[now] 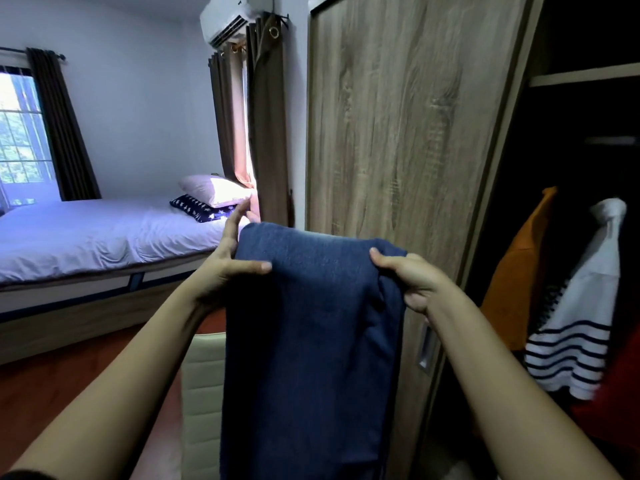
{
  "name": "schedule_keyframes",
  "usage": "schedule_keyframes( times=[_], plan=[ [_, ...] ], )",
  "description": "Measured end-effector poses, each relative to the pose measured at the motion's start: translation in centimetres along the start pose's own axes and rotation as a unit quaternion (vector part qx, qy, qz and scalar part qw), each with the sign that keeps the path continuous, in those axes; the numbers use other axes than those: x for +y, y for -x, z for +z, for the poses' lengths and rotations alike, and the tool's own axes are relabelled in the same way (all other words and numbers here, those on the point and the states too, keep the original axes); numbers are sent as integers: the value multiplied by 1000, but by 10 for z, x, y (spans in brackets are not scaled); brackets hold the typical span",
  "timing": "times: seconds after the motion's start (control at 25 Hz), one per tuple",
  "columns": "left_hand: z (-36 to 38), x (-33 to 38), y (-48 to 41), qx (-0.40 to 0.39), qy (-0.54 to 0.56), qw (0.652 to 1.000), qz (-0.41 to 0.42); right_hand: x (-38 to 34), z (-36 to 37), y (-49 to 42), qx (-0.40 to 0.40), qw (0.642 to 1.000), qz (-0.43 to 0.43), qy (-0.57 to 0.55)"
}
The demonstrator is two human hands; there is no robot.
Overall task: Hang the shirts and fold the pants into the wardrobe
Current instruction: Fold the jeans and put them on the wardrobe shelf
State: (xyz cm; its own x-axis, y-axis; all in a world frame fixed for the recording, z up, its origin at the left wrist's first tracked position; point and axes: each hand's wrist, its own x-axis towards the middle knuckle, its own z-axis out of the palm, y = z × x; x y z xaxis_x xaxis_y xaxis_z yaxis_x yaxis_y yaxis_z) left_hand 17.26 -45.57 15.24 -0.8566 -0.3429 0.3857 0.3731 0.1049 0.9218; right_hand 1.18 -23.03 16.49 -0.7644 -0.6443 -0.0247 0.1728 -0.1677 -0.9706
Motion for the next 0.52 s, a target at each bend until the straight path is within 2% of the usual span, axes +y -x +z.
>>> schedule_keyframes(
  times=[0.12, 0.2, 0.36, 0.52],
  plan=[
    [-4, -3, 6, 8, -53, 998, 39, 0, -9, 10, -94, 994, -35, 51],
    [-10, 0, 10, 10, -64, 997, 42, 3, -12, 16, -137, 987, -71, 46],
    [-21, 16, 11, -66, -216, 974, 33, 4, -11, 13, -105, 987, -118, -6],
    [-12, 20, 6, -21, -281, 958, 52, 2, -13, 13, -108, 987, -110, 44]
  ],
)
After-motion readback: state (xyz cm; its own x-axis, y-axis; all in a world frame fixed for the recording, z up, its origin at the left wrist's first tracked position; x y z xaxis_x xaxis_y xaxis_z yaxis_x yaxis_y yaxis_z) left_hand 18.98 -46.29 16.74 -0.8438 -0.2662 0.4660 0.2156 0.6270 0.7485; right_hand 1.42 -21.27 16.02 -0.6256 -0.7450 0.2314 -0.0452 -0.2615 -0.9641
